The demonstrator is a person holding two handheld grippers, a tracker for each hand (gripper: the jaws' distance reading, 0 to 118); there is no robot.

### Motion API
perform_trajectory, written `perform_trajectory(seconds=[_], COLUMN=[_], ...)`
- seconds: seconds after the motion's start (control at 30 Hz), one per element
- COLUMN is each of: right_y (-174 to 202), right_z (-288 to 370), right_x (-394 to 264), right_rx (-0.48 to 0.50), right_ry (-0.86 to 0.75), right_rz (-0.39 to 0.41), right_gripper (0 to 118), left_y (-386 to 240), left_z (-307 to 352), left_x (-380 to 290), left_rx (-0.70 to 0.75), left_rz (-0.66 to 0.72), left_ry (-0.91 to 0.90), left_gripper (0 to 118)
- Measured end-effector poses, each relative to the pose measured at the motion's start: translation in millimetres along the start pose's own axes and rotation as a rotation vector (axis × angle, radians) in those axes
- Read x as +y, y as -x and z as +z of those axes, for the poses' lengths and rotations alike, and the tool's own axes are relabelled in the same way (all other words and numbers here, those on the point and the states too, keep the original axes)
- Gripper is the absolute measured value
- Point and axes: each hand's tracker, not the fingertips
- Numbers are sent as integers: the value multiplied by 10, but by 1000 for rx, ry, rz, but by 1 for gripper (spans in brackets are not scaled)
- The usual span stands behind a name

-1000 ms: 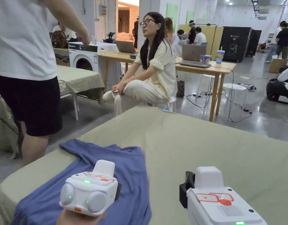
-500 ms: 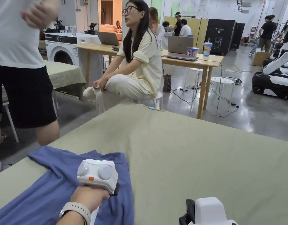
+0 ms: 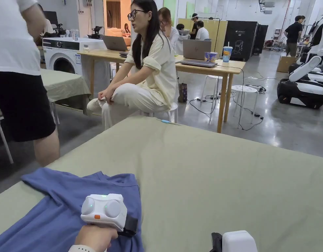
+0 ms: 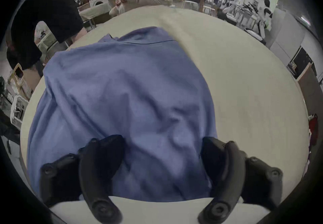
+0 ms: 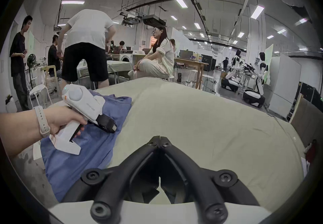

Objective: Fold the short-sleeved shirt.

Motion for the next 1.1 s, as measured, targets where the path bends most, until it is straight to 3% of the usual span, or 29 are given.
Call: perform_trajectory(seconds=[0.03,0.07,0.1,0.27,0.33,0.53,0.8,1.0,1.1], right_y=[-14,-32,-42,-222,-334,-781,-1658,-2384,-2720], right_z=[8,22,36,252,357,881,1879,2675,2969], right_x=[-6,-9,-5,37,40,43,-205,-554,-805], right_rx=[-4,-6,-7,-40,-63,-178,-388,-563,-635], right_ry=[1,0,2,-3,-3,-29,-52,-37,-8], right_rz=[-2,-8,-13,-40,-48,-82,-135,-183,-211], right_gripper=[0,0,0,0,0,0,0,0,0], left_y=[18,8,9,-43,-126,-948,-3020,-4799,-5567], left_z=[31,82,115,399,607,1273,2105,2631,2640], left_x=[21,17,10,72,140,236,56,-617,-1088], left_rx=[-3,8,24,5,-64,-218,-535,-808,-857], left_rz=[2,-6,-2,27,7,-86,-301,-473,-590], left_ry=[-5,-32,-53,-117,-153,-267,-369,-345,-304], left_gripper=[59,8,2,1,1,1,1,1,1])
